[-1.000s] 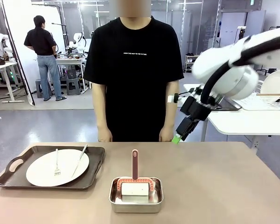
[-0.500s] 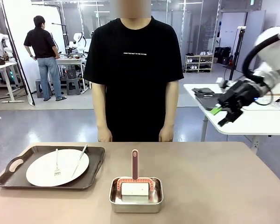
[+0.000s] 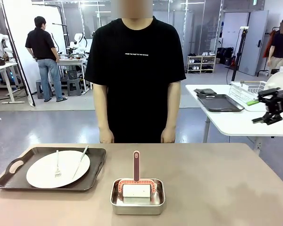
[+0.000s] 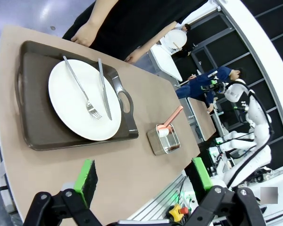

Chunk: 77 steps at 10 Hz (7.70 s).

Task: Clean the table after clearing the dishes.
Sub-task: When the right (or left) Handle tray is removed, use the right hand (or left hand) to clean the right (or left) side of the table with the Lint Roller.

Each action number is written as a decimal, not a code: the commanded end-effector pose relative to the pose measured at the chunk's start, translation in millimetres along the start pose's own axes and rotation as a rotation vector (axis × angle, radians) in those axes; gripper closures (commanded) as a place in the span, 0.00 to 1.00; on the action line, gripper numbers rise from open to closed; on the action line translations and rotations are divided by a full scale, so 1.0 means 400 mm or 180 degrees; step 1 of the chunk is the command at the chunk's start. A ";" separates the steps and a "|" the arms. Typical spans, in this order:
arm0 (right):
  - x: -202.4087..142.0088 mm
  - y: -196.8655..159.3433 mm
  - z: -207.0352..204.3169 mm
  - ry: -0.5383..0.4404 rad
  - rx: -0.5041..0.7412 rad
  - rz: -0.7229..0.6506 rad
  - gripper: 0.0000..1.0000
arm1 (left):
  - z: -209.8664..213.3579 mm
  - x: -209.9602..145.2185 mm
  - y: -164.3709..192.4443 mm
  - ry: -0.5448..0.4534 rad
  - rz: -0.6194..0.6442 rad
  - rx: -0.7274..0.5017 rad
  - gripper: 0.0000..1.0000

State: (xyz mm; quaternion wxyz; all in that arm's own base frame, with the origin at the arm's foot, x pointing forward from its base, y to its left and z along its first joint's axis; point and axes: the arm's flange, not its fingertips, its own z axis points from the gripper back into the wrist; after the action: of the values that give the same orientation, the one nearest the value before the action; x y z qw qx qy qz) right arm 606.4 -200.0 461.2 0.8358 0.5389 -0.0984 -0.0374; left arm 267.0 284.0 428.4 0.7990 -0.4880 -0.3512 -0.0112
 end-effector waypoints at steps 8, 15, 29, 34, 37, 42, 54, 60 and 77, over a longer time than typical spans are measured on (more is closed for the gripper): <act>-0.065 -0.185 0.236 0.0017 0.0429 -0.0042 0.00 | 0.006 -0.002 -0.003 -0.0028 0.0003 -0.0035 0.00; -0.071 -0.207 0.239 -0.0054 0.0474 -0.0143 0.00 | 0.006 -0.002 -0.003 -0.0028 0.0003 -0.0035 0.00; -0.071 -0.207 0.239 -0.0054 0.0474 -0.0143 0.00 | 0.006 -0.002 -0.003 -0.0028 0.0003 -0.0035 0.00; -0.071 -0.207 0.239 -0.0054 0.0474 -0.0143 0.00 | 0.006 -0.002 -0.003 -0.0028 0.0003 -0.0035 0.00; -0.071 -0.207 0.239 -0.0054 0.0474 -0.0143 0.00 | 0.006 -0.002 -0.003 -0.0028 0.0003 -0.0035 0.00; -0.071 -0.207 0.239 -0.0054 0.0474 -0.0143 0.00 | 0.006 -0.002 -0.003 -0.0028 0.0003 -0.0035 0.00; -0.071 -0.207 0.239 -0.0054 0.0474 -0.0143 0.00 | -0.791 0.243 -0.392 0.2226 -0.1691 0.0273 0.00; -0.071 -0.207 0.239 -0.0054 0.0474 -0.0143 0.00 | -1.161 0.093 -0.469 0.3125 -0.2046 0.0161 0.00; -0.071 -0.207 0.239 -0.0054 0.0474 -0.0143 0.00 | -1.515 0.126 -0.589 0.4132 -0.3017 0.0251 0.00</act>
State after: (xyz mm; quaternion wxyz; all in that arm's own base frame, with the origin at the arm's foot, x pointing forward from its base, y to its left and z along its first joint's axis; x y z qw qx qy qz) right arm 563.5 -316.3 418.3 0.7914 0.6015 -0.0947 -0.0540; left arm 543.3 -286.1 463.4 0.7757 -0.1688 -0.0130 -0.6080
